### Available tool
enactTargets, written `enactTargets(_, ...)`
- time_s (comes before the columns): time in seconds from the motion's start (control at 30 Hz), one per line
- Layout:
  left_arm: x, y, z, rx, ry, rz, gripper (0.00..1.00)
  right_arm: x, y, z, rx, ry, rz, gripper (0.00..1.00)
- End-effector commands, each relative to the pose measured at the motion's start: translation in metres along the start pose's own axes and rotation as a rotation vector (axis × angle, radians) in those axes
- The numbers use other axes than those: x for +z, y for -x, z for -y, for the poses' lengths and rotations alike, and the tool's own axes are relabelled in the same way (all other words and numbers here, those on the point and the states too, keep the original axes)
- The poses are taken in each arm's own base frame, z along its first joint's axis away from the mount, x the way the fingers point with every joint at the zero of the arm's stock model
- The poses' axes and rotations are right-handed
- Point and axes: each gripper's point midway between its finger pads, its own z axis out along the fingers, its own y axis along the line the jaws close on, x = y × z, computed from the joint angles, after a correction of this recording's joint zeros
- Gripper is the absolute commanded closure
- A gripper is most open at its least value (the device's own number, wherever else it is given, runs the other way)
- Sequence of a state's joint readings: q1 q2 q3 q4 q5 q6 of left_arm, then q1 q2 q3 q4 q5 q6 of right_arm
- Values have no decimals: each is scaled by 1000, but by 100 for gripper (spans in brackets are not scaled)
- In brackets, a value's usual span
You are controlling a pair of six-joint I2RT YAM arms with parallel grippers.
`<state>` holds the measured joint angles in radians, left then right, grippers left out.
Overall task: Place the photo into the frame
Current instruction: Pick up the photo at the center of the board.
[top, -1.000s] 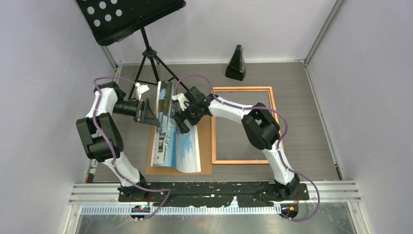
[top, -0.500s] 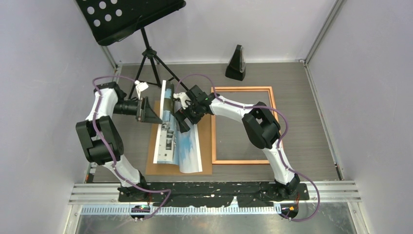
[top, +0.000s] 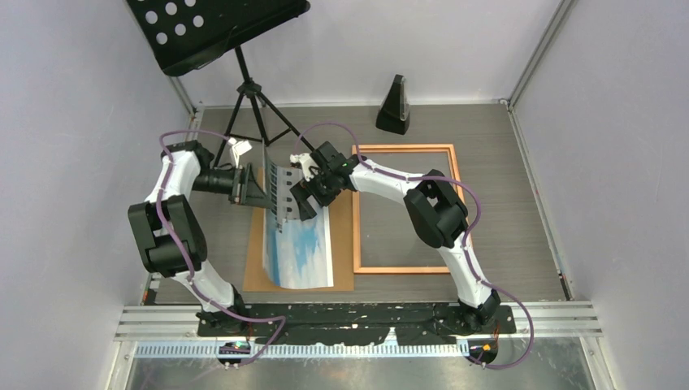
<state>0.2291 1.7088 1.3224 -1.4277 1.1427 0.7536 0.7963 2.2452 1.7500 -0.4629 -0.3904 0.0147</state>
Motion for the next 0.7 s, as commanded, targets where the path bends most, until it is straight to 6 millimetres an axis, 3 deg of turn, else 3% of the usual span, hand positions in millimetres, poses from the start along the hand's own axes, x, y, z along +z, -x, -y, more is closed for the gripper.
enactTargets(0.0, -5, 3, -32, 3, 200, -6, 18, 17, -46, 17, 76, -43, -129, 0)
enactTargets(0.17, -11, -6, -55, -52, 346, -27, 19, 17, -46, 18, 83, -51, -127, 0)
enactTargets(0.37, -7, -15, -66, -121, 375, -28, 26, 17, -46, 19, 85, -54, -128, 0)
enactTargets(0.53, -4, -17, -66, -169, 377, -12, 44, 17, -46, 19, 86, -56, -127, 0)
enactTargets(0.67, -5, -17, -66, -177, 396, -1, 65, 17, -45, 18, 88, -57, -121, 0)
